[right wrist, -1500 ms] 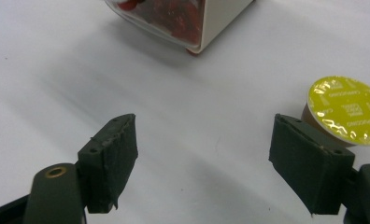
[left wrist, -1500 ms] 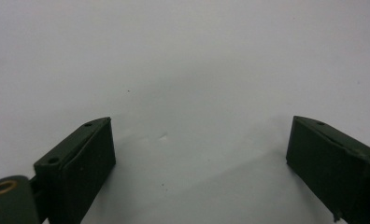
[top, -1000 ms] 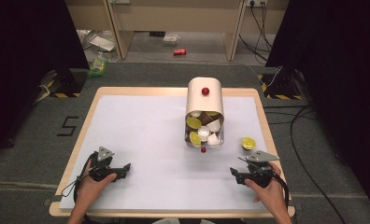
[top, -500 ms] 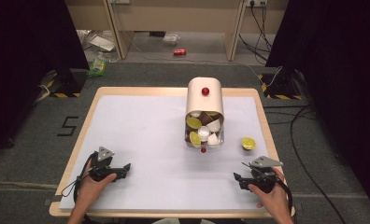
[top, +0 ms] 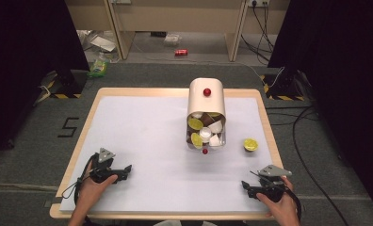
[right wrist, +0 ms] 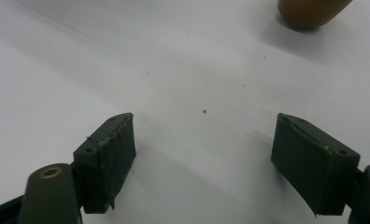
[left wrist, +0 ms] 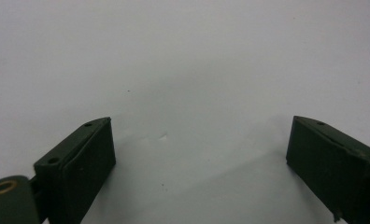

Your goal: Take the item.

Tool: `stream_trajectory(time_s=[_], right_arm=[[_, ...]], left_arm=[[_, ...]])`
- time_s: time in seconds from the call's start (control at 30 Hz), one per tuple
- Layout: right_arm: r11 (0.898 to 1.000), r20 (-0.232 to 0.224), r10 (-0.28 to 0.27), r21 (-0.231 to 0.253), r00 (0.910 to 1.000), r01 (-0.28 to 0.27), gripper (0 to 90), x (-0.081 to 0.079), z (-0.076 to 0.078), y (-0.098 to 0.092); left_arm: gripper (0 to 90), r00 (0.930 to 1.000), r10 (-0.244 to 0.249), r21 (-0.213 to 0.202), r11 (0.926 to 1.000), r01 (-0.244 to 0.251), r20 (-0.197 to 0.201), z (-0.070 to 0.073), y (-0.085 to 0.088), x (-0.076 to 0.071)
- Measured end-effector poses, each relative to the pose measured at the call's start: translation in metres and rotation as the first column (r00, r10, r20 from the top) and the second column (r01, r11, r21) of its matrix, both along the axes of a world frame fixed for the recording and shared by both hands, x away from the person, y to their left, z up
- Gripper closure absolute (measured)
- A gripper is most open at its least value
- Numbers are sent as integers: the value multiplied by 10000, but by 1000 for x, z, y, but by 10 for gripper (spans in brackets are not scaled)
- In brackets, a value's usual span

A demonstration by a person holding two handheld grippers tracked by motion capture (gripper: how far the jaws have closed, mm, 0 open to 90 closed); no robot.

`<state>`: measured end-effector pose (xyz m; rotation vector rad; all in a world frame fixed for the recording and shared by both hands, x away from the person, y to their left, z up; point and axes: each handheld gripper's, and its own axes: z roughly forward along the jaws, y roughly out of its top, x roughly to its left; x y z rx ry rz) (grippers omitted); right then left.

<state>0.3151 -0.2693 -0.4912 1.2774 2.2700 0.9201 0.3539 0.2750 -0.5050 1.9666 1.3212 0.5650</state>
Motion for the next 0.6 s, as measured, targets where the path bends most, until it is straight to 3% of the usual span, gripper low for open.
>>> stream_trajectory(time_s=[0.6], right_arm=[[10000,163,55,80,9999,-56,200,1,-3,-1]], left_arm=[[76,10000,5,3,10000,-5,7,0,0,0]])
